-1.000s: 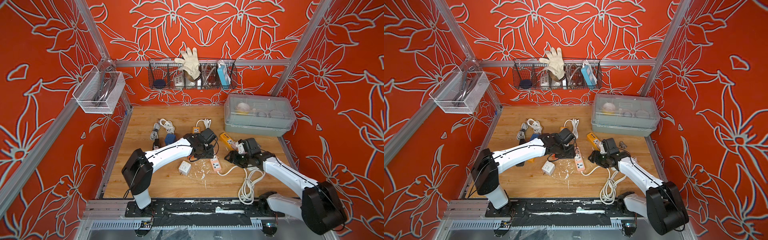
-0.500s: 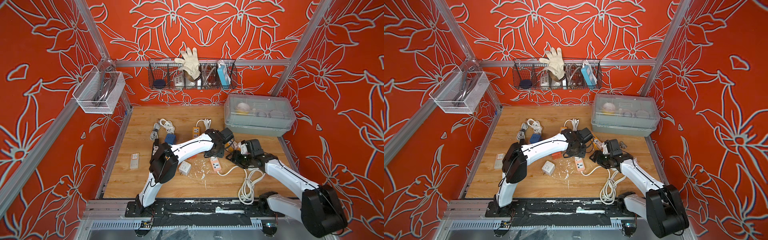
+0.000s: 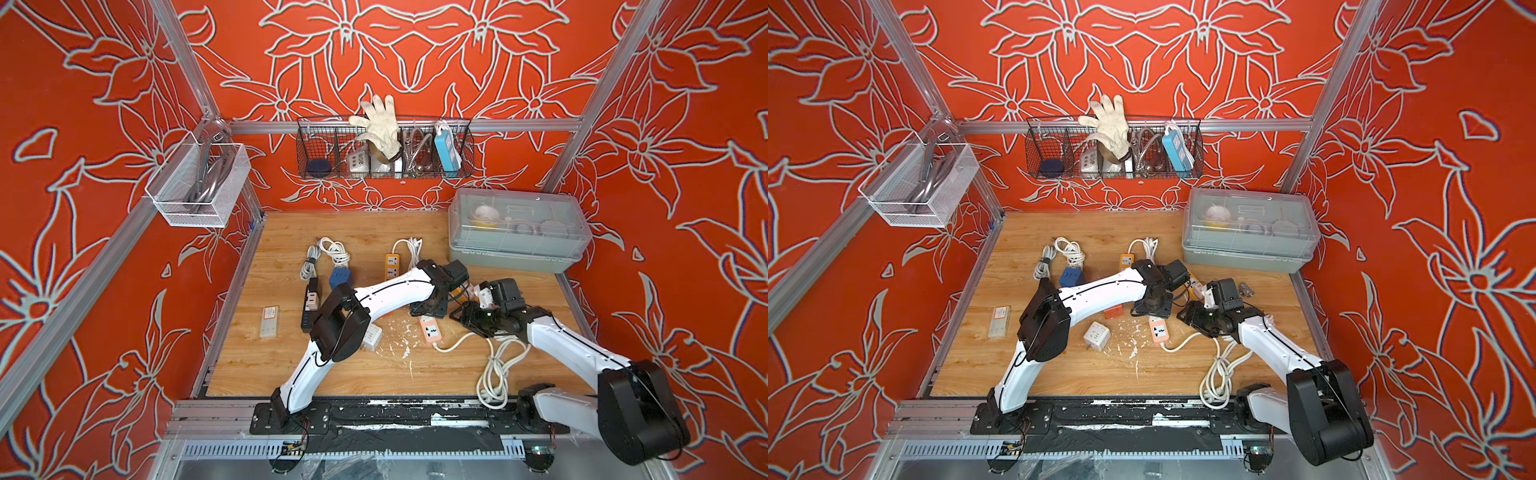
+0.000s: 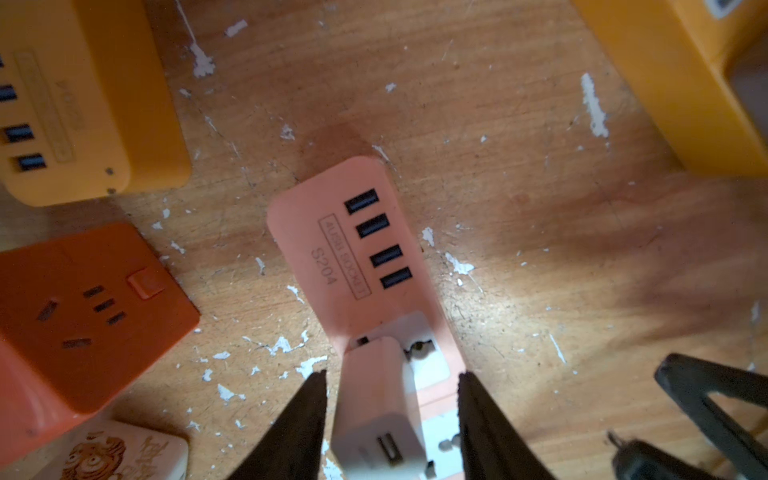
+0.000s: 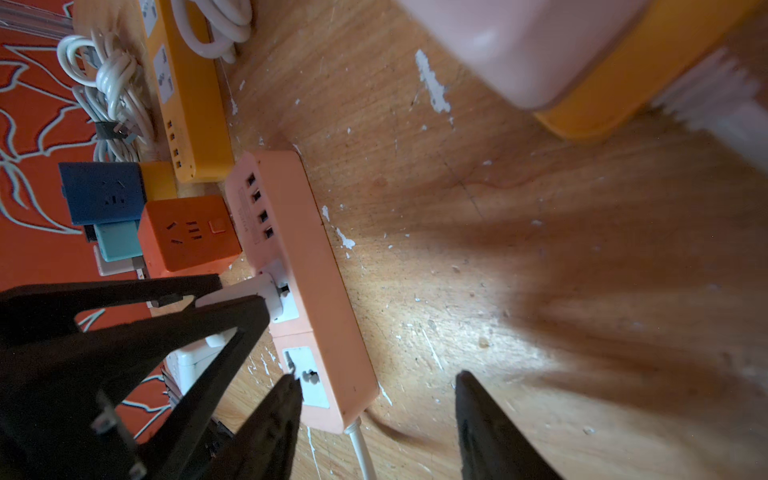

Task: Pull the plug off the socket
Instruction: Remove the plug from the socket.

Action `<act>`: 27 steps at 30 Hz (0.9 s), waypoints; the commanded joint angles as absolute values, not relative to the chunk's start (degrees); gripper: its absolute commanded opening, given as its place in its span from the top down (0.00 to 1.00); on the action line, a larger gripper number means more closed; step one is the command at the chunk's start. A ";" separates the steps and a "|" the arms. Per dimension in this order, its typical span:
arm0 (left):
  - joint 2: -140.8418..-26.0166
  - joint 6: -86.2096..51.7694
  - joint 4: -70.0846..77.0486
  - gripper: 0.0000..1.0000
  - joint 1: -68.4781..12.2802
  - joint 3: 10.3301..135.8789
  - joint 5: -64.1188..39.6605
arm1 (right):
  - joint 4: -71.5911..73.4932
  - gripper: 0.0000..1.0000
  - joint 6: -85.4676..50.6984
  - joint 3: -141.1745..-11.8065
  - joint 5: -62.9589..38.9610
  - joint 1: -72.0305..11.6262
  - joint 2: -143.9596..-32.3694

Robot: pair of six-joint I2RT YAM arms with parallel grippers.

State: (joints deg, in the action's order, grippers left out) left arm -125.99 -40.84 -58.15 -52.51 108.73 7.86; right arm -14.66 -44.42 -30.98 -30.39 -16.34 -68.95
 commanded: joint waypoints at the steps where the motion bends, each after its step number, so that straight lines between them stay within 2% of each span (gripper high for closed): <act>1: -127.78 -40.39 -59.67 0.53 -52.50 110.12 8.51 | -13.88 0.38 -45.09 -30.05 -32.07 -15.85 -69.78; 11: -128.70 -40.78 -59.07 0.58 -51.15 109.42 7.92 | -11.44 0.38 -45.90 -29.71 -34.44 -15.82 -71.78; 17: -127.00 -40.54 -57.58 0.71 -50.58 108.43 6.05 | -9.66 0.39 -46.51 -29.44 -36.06 -15.82 -73.27; 18: -126.39 -40.35 -56.98 0.77 -50.49 108.16 5.49 | -8.74 0.39 -46.72 -29.36 -36.91 -15.82 -73.38; 27: -115.75 -37.74 -39.61 0.84 -47.19 94.30 -4.51 | 0.78 0.33 -48.52 -29.18 -46.70 -15.97 -79.31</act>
State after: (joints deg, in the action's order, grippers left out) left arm -120.84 -39.11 -46.81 -48.84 97.49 0.78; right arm -2.79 -47.77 -29.91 -42.11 -16.25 -77.21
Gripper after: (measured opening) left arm 0.289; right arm 0.669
